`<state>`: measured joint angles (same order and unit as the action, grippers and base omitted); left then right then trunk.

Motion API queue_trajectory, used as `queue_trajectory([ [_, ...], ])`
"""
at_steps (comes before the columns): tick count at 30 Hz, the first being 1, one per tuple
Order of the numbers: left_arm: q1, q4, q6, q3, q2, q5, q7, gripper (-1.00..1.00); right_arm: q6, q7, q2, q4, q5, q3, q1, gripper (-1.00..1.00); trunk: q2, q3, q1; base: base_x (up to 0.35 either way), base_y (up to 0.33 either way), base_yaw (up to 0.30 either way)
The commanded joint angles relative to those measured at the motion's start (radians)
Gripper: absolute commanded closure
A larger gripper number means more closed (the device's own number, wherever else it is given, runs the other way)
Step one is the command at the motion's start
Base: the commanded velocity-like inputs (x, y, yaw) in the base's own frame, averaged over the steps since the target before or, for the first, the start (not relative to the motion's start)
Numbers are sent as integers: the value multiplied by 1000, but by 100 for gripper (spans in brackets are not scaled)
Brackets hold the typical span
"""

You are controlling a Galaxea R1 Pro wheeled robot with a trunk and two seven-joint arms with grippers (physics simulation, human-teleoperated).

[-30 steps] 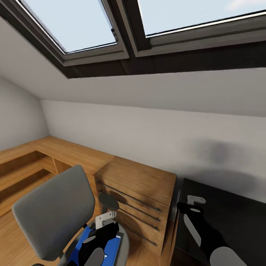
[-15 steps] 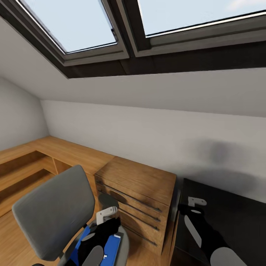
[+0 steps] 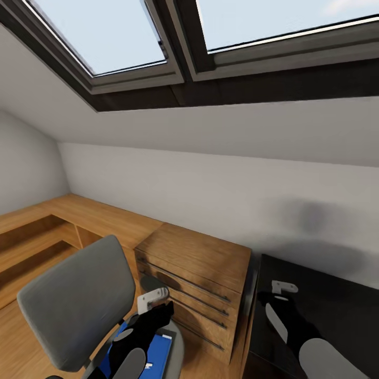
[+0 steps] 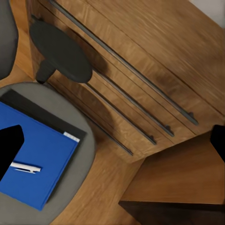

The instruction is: In the bedroom, organize the workspace by keeping the computer under the desk, ensuring the monitor is on the desk, placing the keyboard on the desk next to the monitor, placing the mouse on the desk next to the keyboard, moving the folder from the swivel chair onto the desk next to the mouse, stacking the notebook on top of the folder with the pen on top of the notebook, and positioning the swivel chair next to the desk.

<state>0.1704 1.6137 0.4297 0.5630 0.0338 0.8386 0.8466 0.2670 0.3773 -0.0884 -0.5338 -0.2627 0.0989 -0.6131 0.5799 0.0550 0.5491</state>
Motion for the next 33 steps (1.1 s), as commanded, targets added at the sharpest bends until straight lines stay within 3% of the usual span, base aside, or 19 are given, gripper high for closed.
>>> queue_trajectory([
  [1,1,1,3,2,1,5,8,-100,6,8,-1,-2,-7,8,-1,-100,2,2,0,0,0,0],
  [8,1,4,3,3,0,5,8,-100,-9,8,-6,16,-6,8,-12,-100,2,2,0,0,0,0],
  [15,1,5,3,4,0,5,8,-100,-15,7,-7,32,-5,8,-14,-100,51,24,27,0,0,0],
  [23,1,5,3,5,0,5,8,-100,-30,6,-7,126,-10,8,-53,-100,107,49,58,0,0,0],
  [33,1,5,3,5,0,5,8,-100,-31,6,-6,142,-13,8,-59,-100,177,80,96,0,0,0],
])
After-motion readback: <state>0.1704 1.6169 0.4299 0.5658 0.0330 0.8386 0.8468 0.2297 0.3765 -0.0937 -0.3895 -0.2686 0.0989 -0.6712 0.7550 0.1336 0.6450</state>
